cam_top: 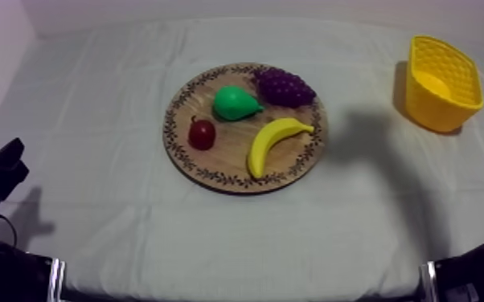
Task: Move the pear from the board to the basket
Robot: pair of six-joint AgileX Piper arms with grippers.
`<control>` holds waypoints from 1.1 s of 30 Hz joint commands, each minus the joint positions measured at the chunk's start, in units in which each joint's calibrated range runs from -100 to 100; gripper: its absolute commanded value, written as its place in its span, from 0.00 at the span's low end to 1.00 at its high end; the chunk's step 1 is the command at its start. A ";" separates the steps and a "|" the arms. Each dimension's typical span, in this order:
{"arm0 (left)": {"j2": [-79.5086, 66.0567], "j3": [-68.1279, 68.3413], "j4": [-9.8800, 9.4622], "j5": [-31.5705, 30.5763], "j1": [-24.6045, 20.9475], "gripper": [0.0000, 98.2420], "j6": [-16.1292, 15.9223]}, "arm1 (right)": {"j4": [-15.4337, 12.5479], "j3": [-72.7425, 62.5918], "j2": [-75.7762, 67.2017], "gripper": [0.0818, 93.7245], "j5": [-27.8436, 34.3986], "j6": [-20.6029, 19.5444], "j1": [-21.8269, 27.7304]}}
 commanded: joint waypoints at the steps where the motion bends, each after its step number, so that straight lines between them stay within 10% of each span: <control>1: 0.00 0.03 0.00 -0.01 -0.01 0.00 -0.01 | -0.46 -7.26 5.91 0.00 3.24 0.65 -0.74; 22: 0.00 0.03 0.00 -0.01 -0.01 0.00 -0.01 | 1.57 -15.19 31.25 0.02 12.96 5.68 -12.61; 26: 0.00 0.03 0.00 -0.01 -0.01 0.00 -0.01 | 1.86 -15.11 34.04 0.14 13.17 6.21 -13.54; 33: 0.00 0.03 0.00 -0.01 -0.01 0.00 -0.01 | 1.24 -16.87 35.90 0.67 16.60 6.80 -14.59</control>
